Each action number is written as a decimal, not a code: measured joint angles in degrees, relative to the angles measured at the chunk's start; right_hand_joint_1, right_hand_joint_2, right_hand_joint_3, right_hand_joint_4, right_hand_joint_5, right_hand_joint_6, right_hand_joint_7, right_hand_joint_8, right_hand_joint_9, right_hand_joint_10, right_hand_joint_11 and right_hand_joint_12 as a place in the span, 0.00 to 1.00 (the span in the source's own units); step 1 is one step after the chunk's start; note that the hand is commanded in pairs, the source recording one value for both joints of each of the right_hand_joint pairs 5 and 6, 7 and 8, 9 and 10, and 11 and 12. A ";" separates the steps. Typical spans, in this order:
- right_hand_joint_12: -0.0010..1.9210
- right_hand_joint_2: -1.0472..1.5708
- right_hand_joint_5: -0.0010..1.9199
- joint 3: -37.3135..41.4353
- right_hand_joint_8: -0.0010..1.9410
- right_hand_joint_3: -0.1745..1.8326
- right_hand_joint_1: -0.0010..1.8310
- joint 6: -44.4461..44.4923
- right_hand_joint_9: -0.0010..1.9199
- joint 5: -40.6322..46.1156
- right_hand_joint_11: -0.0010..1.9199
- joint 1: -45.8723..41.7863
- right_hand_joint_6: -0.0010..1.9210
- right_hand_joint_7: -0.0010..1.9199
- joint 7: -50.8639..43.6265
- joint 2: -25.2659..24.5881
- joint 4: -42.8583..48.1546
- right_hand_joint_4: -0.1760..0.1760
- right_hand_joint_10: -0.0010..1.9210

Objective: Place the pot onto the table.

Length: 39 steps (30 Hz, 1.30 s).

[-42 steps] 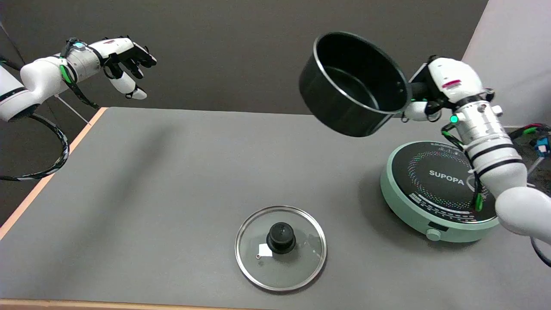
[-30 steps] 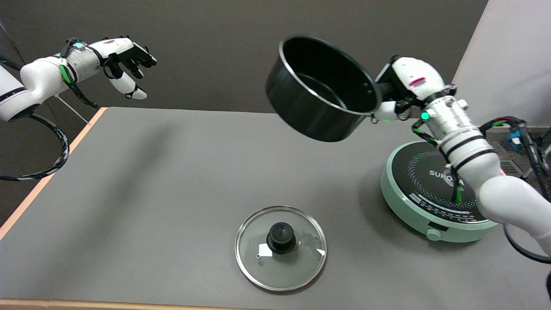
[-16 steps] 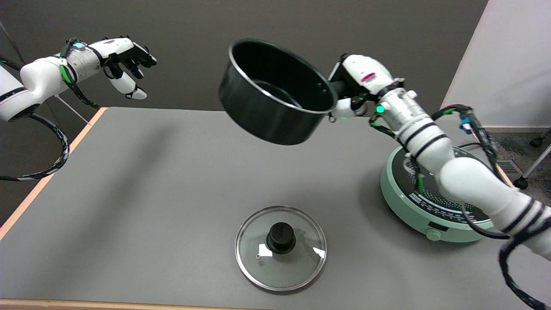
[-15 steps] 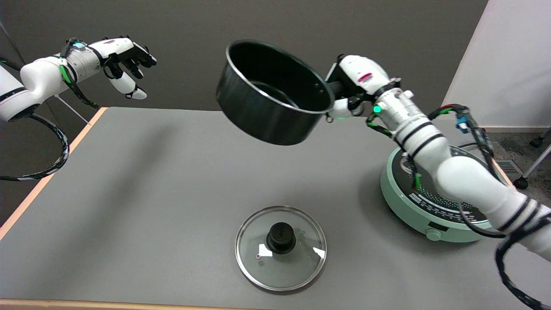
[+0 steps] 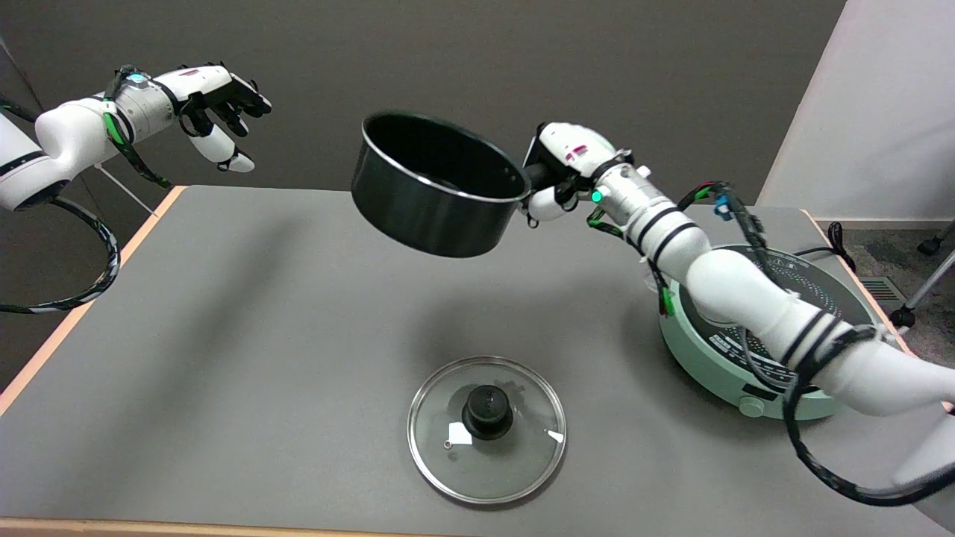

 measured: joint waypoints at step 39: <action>1.00 0.93 1.00 -8.58 0.99 0.32 0.56 2.71 1.00 -3.21 1.00 14.80 1.00 1.00 -6.02 -12.97 -31.98 0.39 1.00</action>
